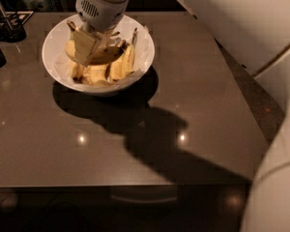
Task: Pick banana from white bowl
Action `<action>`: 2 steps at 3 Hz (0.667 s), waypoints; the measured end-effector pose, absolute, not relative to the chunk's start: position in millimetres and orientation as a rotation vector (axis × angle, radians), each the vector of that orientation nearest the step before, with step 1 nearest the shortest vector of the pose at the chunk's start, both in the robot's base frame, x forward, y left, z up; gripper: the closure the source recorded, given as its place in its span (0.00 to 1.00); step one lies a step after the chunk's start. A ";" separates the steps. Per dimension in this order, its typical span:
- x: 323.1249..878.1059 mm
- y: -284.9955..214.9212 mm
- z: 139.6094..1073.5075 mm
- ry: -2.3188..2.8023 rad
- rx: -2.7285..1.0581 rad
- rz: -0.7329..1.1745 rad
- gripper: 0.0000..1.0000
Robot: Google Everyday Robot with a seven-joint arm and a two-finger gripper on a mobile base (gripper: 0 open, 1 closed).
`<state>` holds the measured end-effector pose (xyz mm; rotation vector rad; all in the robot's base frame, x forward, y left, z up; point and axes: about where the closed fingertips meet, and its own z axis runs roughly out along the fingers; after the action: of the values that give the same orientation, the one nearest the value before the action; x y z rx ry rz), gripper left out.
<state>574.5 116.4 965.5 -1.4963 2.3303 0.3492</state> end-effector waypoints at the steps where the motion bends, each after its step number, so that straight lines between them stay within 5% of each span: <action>1: 515.4 90.3 972.8 2.294 -1.422 0.386 1.00; 2: 513.2 87.0 969.2 2.303 -1.419 0.380 1.00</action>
Offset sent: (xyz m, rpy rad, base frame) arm -0.0971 -0.0533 0.0014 0.0838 -0.0438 -0.0664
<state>513.2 87.0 969.2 -1.4192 2.3030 0.3799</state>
